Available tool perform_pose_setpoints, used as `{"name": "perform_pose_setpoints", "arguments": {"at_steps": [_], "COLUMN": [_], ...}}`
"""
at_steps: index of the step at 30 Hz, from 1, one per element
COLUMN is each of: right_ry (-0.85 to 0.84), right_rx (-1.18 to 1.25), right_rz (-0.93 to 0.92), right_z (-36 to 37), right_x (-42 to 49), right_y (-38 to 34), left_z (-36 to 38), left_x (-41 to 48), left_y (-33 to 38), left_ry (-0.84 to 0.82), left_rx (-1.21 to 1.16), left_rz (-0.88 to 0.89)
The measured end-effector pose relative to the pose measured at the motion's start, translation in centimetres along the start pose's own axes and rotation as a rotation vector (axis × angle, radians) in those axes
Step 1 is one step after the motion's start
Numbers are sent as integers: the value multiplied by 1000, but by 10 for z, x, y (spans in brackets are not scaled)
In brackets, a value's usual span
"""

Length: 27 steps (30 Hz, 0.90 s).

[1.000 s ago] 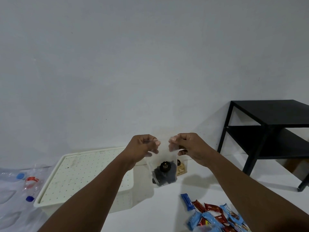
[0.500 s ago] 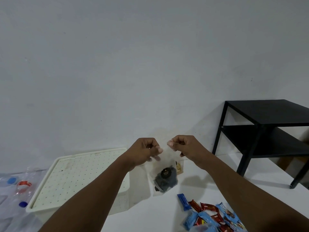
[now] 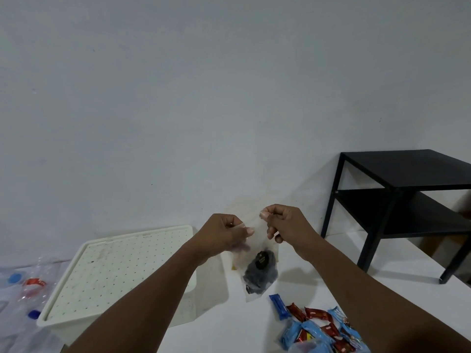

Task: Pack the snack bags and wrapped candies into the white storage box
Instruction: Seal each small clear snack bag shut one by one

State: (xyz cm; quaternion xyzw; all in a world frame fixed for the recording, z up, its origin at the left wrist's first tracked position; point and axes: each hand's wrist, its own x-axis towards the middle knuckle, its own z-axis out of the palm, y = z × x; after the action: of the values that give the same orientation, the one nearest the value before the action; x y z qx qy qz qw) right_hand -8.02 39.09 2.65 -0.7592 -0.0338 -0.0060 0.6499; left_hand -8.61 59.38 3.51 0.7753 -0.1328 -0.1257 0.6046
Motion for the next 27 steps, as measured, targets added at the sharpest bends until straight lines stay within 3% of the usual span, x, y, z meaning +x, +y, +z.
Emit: {"name": "perform_pose_setpoints", "arguments": {"at_steps": [4,9,16,22,27], "right_ry": [61,97,112,97,-6], "right_rx": [44,51,94,99,98], "right_rz": [43,62,74,79,69], "right_z": [-11,-7,-12,-13,-17], "right_x": [2,3,5,4,1], "right_y": [4,7,12,14,8], "left_z": [-6,-3,-2,-5,-4], "left_x": [1,10,-2,-1,-7], "left_y": [-8,-14,-7,-13,-3], "left_ry": [68,204,63,101,-86], "left_rx": [-5,183,-6,86,61], "left_rz": [56,103,59,87,-24]}}
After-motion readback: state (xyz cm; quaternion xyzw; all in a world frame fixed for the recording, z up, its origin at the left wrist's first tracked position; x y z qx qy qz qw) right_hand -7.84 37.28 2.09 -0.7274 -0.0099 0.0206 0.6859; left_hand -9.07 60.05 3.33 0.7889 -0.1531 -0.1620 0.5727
